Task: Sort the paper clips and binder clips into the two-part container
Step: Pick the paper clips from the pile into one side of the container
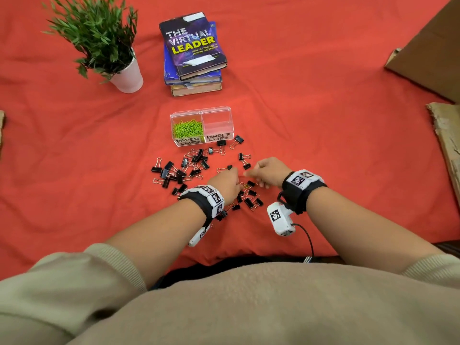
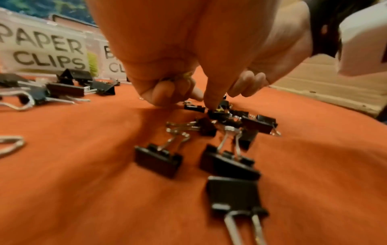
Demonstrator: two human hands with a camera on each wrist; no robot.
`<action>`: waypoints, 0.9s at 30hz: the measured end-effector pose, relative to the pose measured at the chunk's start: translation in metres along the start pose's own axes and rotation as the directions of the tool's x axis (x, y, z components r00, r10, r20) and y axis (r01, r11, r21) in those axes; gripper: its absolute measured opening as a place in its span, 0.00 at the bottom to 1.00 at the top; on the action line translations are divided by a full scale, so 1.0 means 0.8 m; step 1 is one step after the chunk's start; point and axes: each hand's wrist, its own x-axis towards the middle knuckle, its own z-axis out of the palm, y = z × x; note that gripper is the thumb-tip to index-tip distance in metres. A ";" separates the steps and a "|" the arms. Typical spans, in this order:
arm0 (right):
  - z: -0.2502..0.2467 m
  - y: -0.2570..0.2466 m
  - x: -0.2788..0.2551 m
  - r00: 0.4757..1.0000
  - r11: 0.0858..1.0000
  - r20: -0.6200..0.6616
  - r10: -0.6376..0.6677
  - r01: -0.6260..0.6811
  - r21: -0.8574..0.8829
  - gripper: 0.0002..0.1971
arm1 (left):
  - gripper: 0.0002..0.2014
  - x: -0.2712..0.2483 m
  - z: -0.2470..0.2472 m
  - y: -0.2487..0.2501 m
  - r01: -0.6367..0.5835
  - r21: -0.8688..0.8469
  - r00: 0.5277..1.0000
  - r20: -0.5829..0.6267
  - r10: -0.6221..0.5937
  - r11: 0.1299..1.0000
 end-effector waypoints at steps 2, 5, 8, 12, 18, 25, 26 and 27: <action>0.005 0.002 0.001 0.999 0.953 -0.029 -0.042 0.032 -0.302 0.15 | 0.09 0.001 -0.004 -0.006 0.001 0.011 1.000 -0.008 -0.001 1.000; -0.003 0.007 0.002 0.996 0.899 -0.058 -0.066 0.034 -0.437 0.16 | 0.07 0.000 -0.015 -0.016 0.029 0.035 0.999 -0.032 -0.028 0.999; -0.023 0.014 0.000 0.996 0.929 -0.086 -0.020 -0.013 -0.370 0.12 | 0.08 0.001 -0.018 -0.016 0.018 0.032 0.999 -0.042 -0.017 0.999; -0.038 0.017 0.000 0.998 0.985 -0.055 0.016 -0.025 -0.169 0.10 | 0.08 0.005 -0.003 0.002 -0.079 0.069 0.995 -0.064 0.083 0.995; -0.039 -0.005 0.003 0.999 0.991 -0.030 0.037 -0.033 0.128 0.14 | 0.11 0.020 0.011 0.033 -0.171 0.205 0.977 -0.094 0.194 0.964; -0.045 -0.035 0.008 1.000 0.995 0.003 0.012 -0.012 0.104 0.13 | 0.08 0.023 0.011 0.032 -0.248 0.366 0.957 -0.051 0.286 0.897; -0.046 -0.042 0.009 1.000 0.996 0.001 0.010 -0.010 0.091 0.12 | 0.09 0.021 0.010 0.029 -0.258 0.346 0.955 -0.047 0.291 0.902; -0.047 -0.050 0.012 1.000 0.997 -0.001 0.003 -0.002 0.077 0.11 | 0.09 0.017 0.007 0.024 -0.256 0.298 0.958 -0.052 0.283 0.920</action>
